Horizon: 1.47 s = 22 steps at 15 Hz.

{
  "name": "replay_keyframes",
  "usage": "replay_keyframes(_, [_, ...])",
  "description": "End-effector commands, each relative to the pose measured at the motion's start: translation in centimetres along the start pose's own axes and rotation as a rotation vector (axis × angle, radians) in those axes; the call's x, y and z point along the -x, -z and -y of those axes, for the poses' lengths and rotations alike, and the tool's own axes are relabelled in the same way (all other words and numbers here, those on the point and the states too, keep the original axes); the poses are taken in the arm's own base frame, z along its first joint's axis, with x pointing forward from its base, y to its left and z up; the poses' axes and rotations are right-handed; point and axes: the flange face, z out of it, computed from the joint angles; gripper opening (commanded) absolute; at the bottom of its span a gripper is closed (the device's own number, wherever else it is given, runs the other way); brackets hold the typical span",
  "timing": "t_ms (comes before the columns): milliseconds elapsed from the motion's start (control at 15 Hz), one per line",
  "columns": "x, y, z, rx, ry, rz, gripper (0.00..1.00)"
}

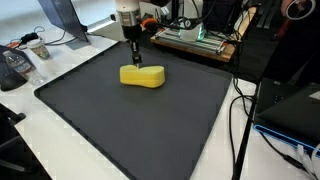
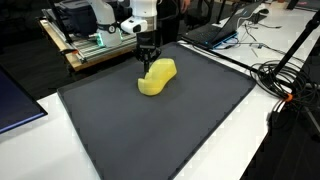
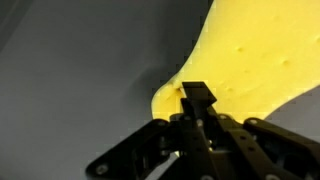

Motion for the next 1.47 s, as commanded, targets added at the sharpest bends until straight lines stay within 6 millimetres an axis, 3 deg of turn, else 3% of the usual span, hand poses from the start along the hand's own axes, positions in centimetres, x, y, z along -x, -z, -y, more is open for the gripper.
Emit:
replay_keyframes(0, [1.12, -4.05, -0.24, 0.042, 0.014, 0.048, 0.03])
replay_keyframes(933, [1.13, -4.91, -0.4, 0.052, 0.037, 0.059, 0.03])
replay_keyframes(1400, [0.78, -4.35, -0.52, 0.061, 0.044, 0.049, 0.03])
